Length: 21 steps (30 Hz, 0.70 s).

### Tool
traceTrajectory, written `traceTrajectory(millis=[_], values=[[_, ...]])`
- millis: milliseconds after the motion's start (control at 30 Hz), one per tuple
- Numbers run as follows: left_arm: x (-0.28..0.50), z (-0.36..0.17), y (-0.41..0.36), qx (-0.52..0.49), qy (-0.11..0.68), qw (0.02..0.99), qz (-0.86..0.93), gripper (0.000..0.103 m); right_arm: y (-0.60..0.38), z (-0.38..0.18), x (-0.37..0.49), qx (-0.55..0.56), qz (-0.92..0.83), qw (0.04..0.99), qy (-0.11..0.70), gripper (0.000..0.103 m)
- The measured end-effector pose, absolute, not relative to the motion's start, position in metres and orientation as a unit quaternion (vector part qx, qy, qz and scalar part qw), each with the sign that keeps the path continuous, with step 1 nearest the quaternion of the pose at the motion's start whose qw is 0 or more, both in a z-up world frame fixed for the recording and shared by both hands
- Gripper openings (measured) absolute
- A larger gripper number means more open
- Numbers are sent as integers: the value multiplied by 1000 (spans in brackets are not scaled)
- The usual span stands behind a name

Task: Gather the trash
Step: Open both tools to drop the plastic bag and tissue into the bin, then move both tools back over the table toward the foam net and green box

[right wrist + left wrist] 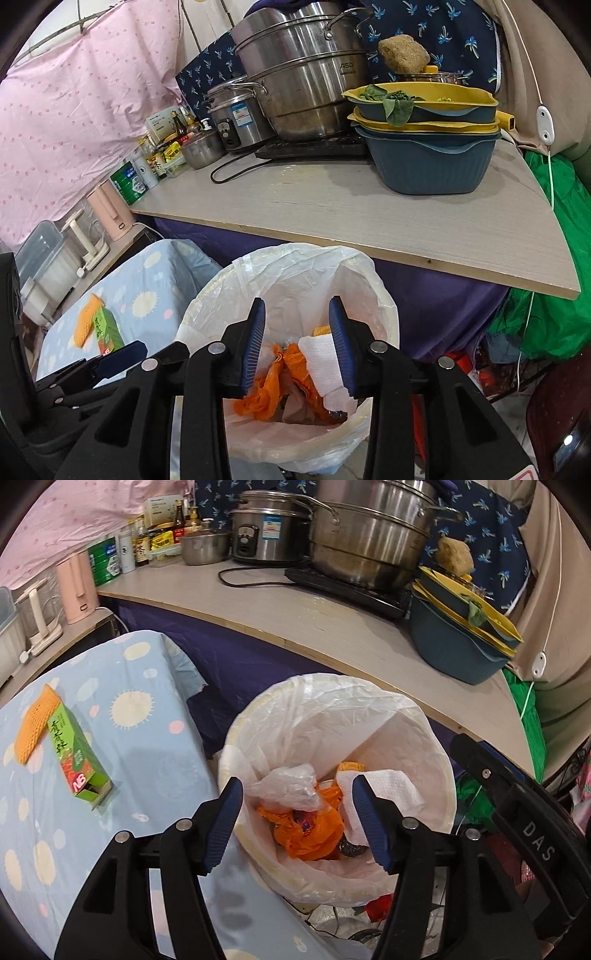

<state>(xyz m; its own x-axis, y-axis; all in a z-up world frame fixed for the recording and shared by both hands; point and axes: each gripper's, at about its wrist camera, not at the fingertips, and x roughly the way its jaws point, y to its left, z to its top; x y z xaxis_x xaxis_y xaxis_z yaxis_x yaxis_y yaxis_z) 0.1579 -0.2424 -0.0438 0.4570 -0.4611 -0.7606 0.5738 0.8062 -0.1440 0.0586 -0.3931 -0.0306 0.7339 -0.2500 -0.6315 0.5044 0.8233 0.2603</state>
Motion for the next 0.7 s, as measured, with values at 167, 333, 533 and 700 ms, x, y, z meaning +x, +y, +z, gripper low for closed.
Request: traceTrajectory(millis=[167, 333, 533, 700], values=[[161, -39, -221, 51, 422, 859, -286, 59, -379, -28, 61, 205, -199, 910, 301, 40], [164, -34, -196, 42, 419, 868, -262, 59, -362, -26, 63, 200, -187, 913, 303, 45], [166, -27, -166, 33, 413, 878, -239, 59, -337, -22, 69, 192, -171, 917, 305, 47], [169, -26, -141, 27, 417, 881, -221, 59, -313, -21, 77, 183, -154, 920, 310, 51]])
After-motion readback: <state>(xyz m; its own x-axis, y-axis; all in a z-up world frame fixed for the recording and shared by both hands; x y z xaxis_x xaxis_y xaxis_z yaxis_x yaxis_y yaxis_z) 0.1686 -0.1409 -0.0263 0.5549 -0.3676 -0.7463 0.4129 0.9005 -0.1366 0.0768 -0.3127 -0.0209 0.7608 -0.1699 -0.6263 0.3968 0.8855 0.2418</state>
